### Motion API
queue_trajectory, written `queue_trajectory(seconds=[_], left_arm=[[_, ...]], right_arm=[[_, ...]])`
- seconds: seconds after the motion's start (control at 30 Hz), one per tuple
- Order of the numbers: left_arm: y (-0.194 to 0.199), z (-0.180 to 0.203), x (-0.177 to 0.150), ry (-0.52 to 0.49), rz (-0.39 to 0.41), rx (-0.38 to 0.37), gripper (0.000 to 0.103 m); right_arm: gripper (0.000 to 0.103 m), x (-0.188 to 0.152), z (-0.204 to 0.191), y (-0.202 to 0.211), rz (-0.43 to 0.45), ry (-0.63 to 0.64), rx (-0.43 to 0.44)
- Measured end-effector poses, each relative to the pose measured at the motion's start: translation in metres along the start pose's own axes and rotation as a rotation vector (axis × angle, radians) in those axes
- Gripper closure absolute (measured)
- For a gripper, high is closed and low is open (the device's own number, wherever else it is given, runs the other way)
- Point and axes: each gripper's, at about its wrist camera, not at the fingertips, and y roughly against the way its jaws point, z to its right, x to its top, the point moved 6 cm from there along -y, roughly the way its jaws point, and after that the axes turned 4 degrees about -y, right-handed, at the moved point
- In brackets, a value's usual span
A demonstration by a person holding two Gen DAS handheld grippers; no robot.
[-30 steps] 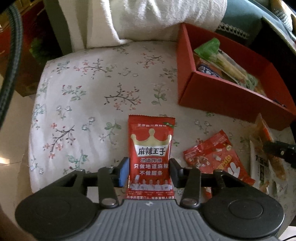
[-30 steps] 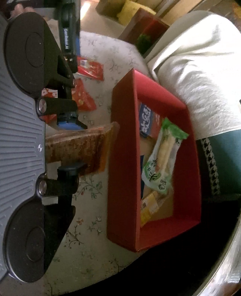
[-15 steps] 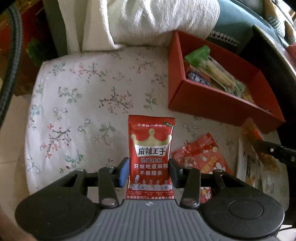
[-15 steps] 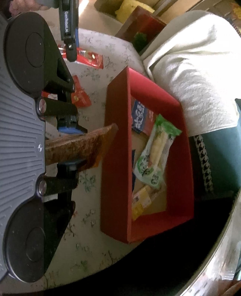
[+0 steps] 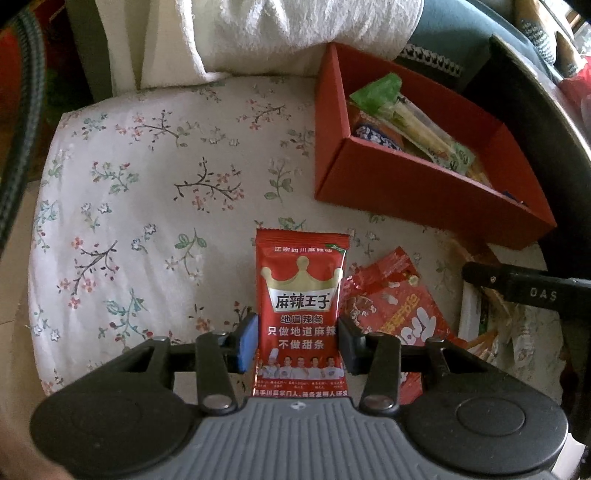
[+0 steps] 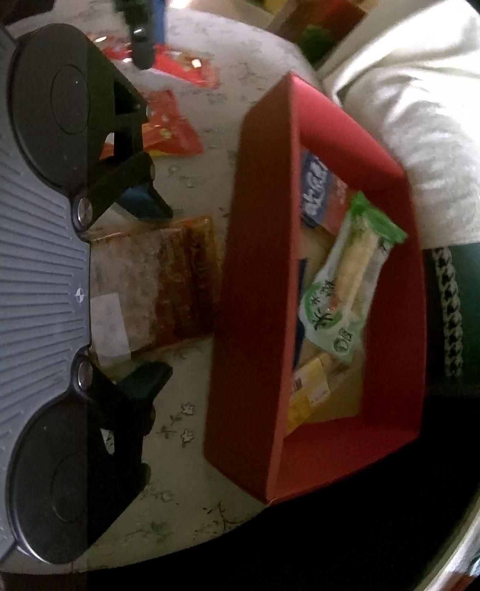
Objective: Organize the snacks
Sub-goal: 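Lift both held packets off the seat and raise them toward the red box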
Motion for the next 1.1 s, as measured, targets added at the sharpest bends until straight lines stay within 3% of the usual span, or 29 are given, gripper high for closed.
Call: queue_trajectory(seconds=[0.23, 0.5, 0.63, 0.8, 1.1], left_arm=[[0.01, 0.004, 0.001, -0.006, 0.011, -0.042, 0.065], [0.033, 0.004, 0.007, 0.008, 0.079, -0.079, 0.065], [0.039, 0.008, 0.012, 0.017, 0.107, -0.084, 0.065], [0.05, 0.02, 0.023, -0.005, 0.164, -0.069, 0.065], [0.056, 0.03, 0.038, -0.041, 0.246, 0.015, 0.065]], right_arm=[[0.027, -0.014, -0.008, 0.021, -0.026, -0.038, 0.058], [0.027, -0.032, -0.003, 0.065, 0.087, -0.174, 0.108], [0.027, -0.029, -0.011, 0.073, 0.12, -0.184, 0.124], [0.027, -0.016, -0.024, 0.085, 0.186, -0.177, 0.184], [0.027, 0.004, -0.023, 0.092, 0.244, -0.187, 0.209]])
